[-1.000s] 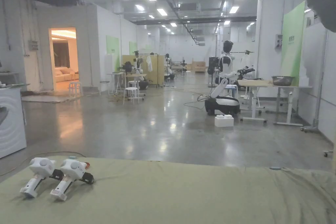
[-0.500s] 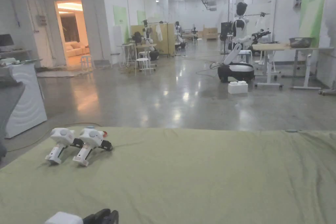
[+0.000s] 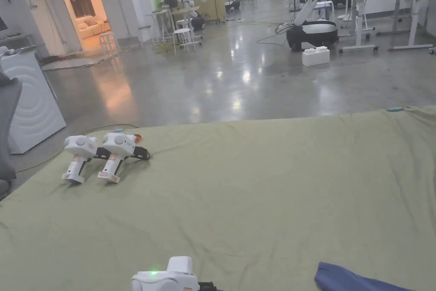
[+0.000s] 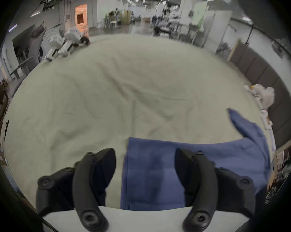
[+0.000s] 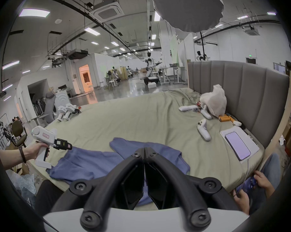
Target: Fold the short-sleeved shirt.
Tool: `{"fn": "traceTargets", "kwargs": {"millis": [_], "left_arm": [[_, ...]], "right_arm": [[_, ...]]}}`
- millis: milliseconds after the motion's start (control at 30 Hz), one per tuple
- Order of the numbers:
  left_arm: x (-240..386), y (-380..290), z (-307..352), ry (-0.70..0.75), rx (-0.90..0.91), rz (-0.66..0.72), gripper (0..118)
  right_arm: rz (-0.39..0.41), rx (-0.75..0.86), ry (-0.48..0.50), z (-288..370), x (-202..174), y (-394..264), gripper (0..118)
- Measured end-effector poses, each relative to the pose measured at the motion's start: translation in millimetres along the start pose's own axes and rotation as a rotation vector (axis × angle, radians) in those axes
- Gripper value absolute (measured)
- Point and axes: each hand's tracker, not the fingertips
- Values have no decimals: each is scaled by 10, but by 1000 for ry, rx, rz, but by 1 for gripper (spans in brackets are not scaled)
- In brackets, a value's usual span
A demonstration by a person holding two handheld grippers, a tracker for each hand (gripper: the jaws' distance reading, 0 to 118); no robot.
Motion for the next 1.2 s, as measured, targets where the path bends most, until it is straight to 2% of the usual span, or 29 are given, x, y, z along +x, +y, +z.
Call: {"fn": "traceTargets", "kwargs": {"millis": [33, 100, 133, 200, 233, 267, 333, 467, 533, 567, 600, 633, 667, 800, 900, 933, 967, 1000, 1033, 1067, 1133, 1167, 1200], "left_arm": [[1, 0, -95, -9, -14, 12, 57], [35, -52, -138, -4, -11, -8, 54], [56, -70, -115, -1, 0, -14, 48], [107, -85, -69, 19, 8, -78, 40], [141, -101, -53, 32, 7, -102, 40], [174, -109, -59, 45, -3, -114, 29], [249, -119, -94, 53, -12, -128, 18], [393, -123, -182, 107, -53, -217, 15], [378, -85, -226, 104, -65, -226, 15], [366, -79, -234, 101, -69, -221, 15], [352, -72, -232, 93, -77, -207, 15], [317, -57, -231, 87, -79, -196, 15], [301, -55, -227, 80, -79, -192, 15], [261, -52, -204, 60, -77, -168, 15], [279, -38, -210, 55, -84, -178, 15], [277, -18, -210, 53, -88, -177, 15], [271, -7, -207, 50, -91, -174, 15], [262, -13, -201, 48, -91, -173, 15], [251, -26, -188, 44, -88, -169, 15], [237, -35, -169, 38, -82, -168, 15], [166, -66, -55, 6, -46, -159, 9], [104, -94, 21, -17, -16, -107, 4], [42, -118, 165, -52, -3, -41, 4]], "right_arm": [[-7, -12, -12, -10, 22, -24, 0], [-29, -35, -39, -56, 78, -75, 0], [-38, -45, -45, -82, 102, -95, 0], [-51, -55, -51, -118, 120, -126, 0], [-59, -61, -49, -151, 128, -139, 0], [-68, -71, -42, -195, 136, -143, 0], [-75, -85, -30, -305, 125, -108, 0], [-41, -113, -9, -717, 211, 95, 0], [25, -181, 30, -1140, 310, 245, 4], [61, -204, 29, -1360, 347, 300, 17], [93, -221, 26, -1607, 402, 337, 42], [132, -288, 27, -1895, 469, 366, 75], [165, -367, 38, -2155, 517, 383, 83], [285, -578, 14, -3004, 667, 249, 82], [296, -707, 59, -3300, 678, 24, 81], [296, -709, 36, -3315, 668, -26, 78], [281, -672, 35, -3269, 680, -14, 67], [249, -664, 37, -3201, 662, 27, 49], [254, -651, 65, -3109, 633, 28, 16], [282, -634, 89, -3048, 596, 20, 2], [298, -632, 80, -2889, 516, -32, 2], [306, -615, 73, -2837, 515, -38, 2], [282, -584, 72, -2756, 511, -21, 2]]}}
